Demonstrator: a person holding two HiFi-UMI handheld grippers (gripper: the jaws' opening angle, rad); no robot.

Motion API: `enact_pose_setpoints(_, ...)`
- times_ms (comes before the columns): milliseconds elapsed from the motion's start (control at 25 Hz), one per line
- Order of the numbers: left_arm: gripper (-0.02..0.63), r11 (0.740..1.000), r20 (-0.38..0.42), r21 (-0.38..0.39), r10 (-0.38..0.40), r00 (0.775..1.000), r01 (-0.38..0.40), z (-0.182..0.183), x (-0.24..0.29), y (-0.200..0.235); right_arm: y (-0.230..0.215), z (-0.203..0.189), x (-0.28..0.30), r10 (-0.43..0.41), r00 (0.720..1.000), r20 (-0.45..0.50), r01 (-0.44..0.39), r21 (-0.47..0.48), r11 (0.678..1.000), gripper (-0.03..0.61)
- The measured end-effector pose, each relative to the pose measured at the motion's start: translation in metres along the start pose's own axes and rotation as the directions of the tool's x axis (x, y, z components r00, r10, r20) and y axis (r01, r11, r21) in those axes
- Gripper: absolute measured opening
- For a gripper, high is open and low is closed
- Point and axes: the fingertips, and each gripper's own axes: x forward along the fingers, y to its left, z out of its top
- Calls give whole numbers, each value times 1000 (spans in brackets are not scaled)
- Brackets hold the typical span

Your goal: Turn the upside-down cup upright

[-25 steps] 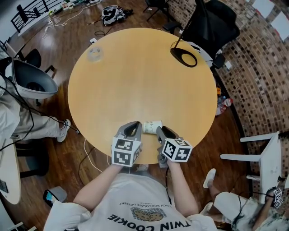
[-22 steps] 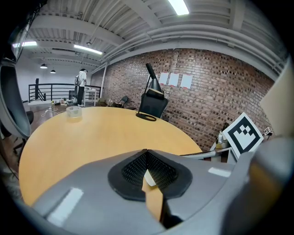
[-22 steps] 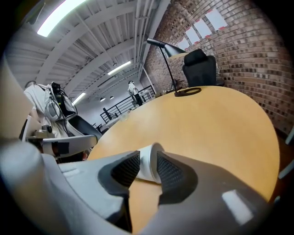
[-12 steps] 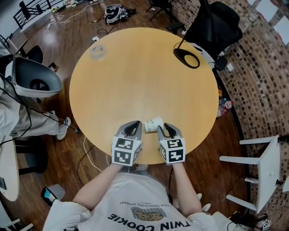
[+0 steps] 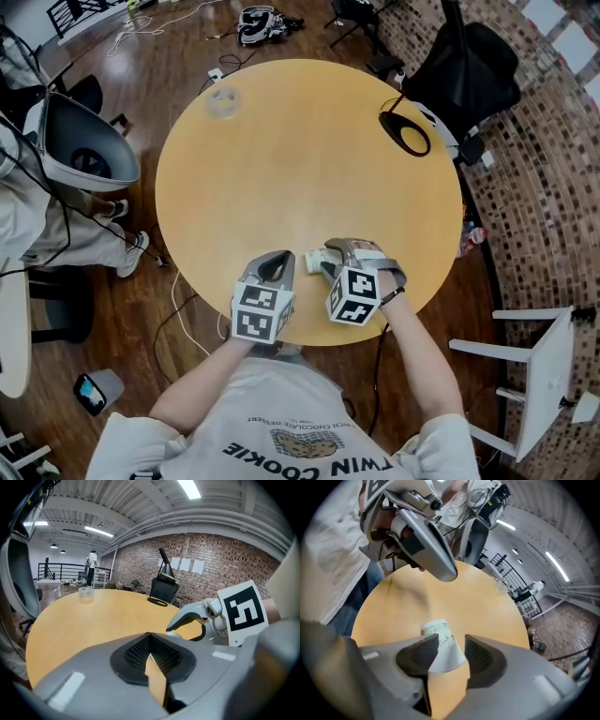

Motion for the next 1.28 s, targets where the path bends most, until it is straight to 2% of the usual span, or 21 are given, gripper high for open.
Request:
enact_pose_setpoints(120, 3, 1000, 4, -5, 12, 1000, -12, 2, -2, 6, 4, 2, 2, 130, 991, -43, -133, -64, 989, 216)
enact_pose_setpoints(240, 3, 1000, 10, -11, 19, 1000, -19, 2, -4, 11, 18, 1, 8, 238, 967, -94, -247, -110, 963, 229)
enact_pose_setpoints(320, 3, 999, 14, -22, 30, 999, -29, 1, -5, 16, 26, 2, 15, 273, 954, -125, -290, -149, 945, 233)
enact_pose_setpoints(440, 3, 999, 18, -33, 43, 999, -42, -1, -9, 22, 35, 6, 26, 285, 945, -160, -313, -197, 929, 242)
enact_pose_setpoints(600, 3, 998, 15, -39, 50, 999, -50, -1, -13, 23, 35, 9, 30, 276, 943, -186, -313, -210, 926, 253)
enact_pose_setpoints(880, 3, 999, 13, -33, 36, 999, -36, -6, -11, 19, 39, 10, 40, 243, 930, -276, -324, -302, 896, 253)
enact_pose_setpoints(960, 3, 999, 16, -28, 31, 999, -31, -5, -11, 16, 39, 10, 40, 223, 931, -288, -312, -315, 896, 253)
enact_pose_setpoints(1080, 3, 999, 21, -22, 26, 999, -26, -2, -11, 13, 39, 11, 34, 195, 956, -220, -251, -265, 931, 253)
enact_pose_setpoints(1200, 3, 1000, 19, -19, 24, 1000, -24, -1, -9, 13, 30, 15, 24, 153, 984, -92, -163, -106, 981, 253)
enact_pose_setpoints(1280, 3, 1000, 17, -19, 17, 1000, -17, 0, -7, 10, 23, 15, 18, 105, 994, -18, -104, 15, 994, 253)
